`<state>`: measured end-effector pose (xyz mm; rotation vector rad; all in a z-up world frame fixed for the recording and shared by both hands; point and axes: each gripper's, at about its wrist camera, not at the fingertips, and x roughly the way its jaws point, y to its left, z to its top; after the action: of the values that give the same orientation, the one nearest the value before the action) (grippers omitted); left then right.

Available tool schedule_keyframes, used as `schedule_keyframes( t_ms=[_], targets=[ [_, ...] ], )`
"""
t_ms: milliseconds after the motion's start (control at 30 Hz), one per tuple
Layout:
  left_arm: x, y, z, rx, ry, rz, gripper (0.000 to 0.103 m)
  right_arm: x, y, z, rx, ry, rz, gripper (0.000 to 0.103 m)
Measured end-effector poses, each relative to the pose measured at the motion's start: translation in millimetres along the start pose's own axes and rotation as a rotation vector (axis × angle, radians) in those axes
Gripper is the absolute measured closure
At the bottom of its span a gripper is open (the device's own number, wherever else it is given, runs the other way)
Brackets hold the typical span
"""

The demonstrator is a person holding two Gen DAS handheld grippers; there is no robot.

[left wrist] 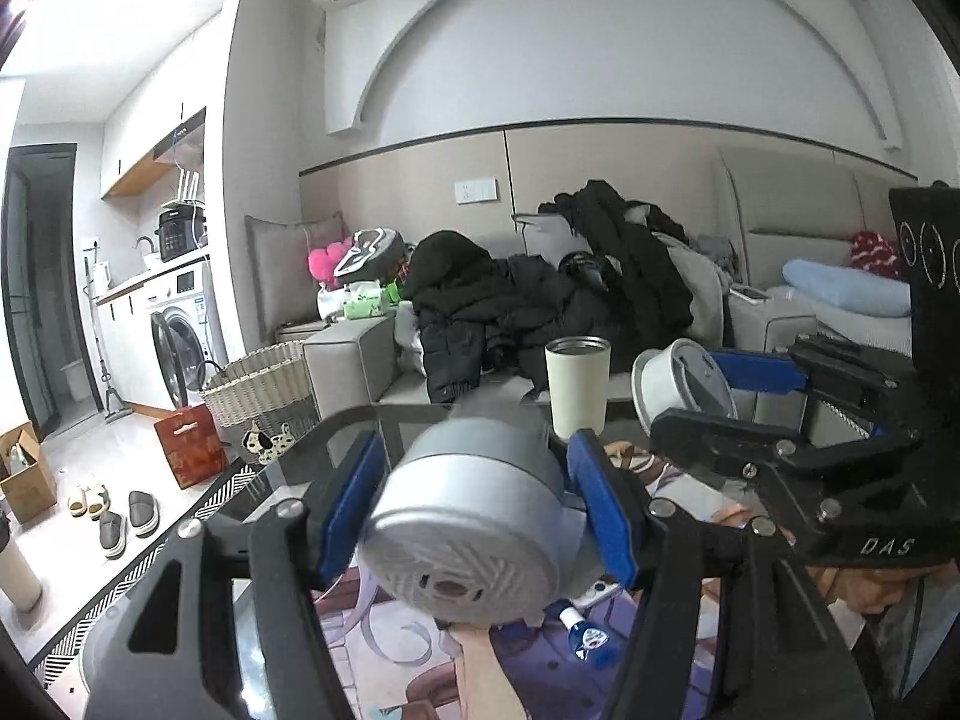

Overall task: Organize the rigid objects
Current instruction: 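Lift the glass-domed device and grey lid up from the table, then regrasp the glass-domed device by its glass dome with the left gripper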

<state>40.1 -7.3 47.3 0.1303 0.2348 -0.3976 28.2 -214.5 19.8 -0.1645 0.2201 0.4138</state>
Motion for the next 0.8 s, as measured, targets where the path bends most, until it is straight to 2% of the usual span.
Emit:
schedule_keyframes(
  t_ms=[100, 233, 333, 400, 433, 467, 500, 600, 633, 700, 733, 767, 800],
  targets=[
    [1, 1, 4, -0.013, -0.003, -0.003, 0.082, 4, -1, 2, 0.007, 0.003, 0.001, 0.049],
    [21, 1, 2, -0.043, 0.068, -0.026, 0.082, 16, -5, 3, 0.042, 0.042, 0.003, 0.049],
    [49, 4, -11, -0.055, 0.208, -0.034, 0.082, 38, -15, -3, 0.113, 0.131, 0.024, 0.049],
    [62, 14, -25, -0.097, 0.332, -0.045, 0.074, 46, -20, -10, 0.112, 0.171, 0.013, 0.049],
    [64, 19, -31, -0.129, 0.375, -0.049, 0.057, 51, -24, -16, 0.122, 0.205, 0.02, 0.049],
    [62, 23, -37, -0.161, 0.413, -0.059, 0.049, 57, -27, -23, 0.136, 0.245, 0.034, 0.049],
    [54, 27, -47, -0.204, 0.45, -0.078, 0.05, 63, -30, -33, 0.154, 0.301, 0.052, 0.049],
    [19, 26, -63, -0.241, 0.513, -0.134, 0.049, 69, -30, -54, 0.157, 0.39, 0.087, 0.049],
    [7, 24, -68, -0.241, 0.545, -0.157, 0.044, 70, -30, -59, 0.166, 0.415, 0.101, 0.049],
    [-24, 14, -83, -0.256, 0.619, -0.182, 0.041, 74, -26, -62, 0.173, 0.476, 0.133, 0.049],
    [-45, 8, -93, -0.292, 0.628, -0.186, 0.023, 71, -21, -63, 0.166, 0.483, 0.138, 0.049],
    [-57, 0, -103, -0.299, 0.657, -0.192, 0.013, 67, -15, -64, 0.151, 0.489, 0.146, 0.049],
    [-73, -13, -113, -0.274, 0.681, -0.202, 0.01, 62, -7, -66, 0.129, 0.503, 0.162, 0.049]
  ],
)
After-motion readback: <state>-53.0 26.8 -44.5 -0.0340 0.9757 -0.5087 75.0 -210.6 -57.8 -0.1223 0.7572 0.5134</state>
